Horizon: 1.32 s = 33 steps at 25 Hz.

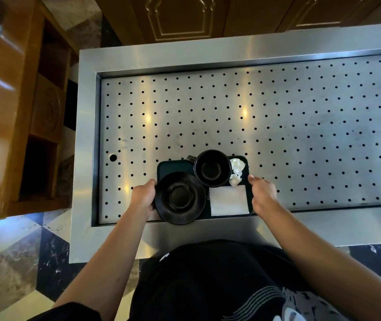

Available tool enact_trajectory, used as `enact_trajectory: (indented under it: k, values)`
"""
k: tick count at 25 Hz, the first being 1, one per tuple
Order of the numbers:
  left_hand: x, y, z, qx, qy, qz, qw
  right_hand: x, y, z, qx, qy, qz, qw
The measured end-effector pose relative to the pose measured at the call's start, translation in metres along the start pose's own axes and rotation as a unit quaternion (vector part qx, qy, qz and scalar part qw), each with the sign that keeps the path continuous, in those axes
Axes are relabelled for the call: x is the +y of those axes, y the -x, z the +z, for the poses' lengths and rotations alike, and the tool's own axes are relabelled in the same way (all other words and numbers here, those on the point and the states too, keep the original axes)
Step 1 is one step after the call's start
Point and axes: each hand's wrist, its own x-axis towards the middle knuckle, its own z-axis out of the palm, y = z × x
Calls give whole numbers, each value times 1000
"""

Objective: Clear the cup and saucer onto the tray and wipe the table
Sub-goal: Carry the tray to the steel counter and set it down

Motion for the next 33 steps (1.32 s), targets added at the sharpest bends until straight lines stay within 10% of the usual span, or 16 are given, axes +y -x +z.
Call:
enact_trajectory:
  k: [11, 33]
  values:
    - [0, -6, -8, -23, 1, -5, 1000, -16, 8, -4, -10, 312, -132, 941]
    - [-10, -9, -9, -19, -18, 16, 1000, -5, 3, -15, -39, 337, -146, 929]
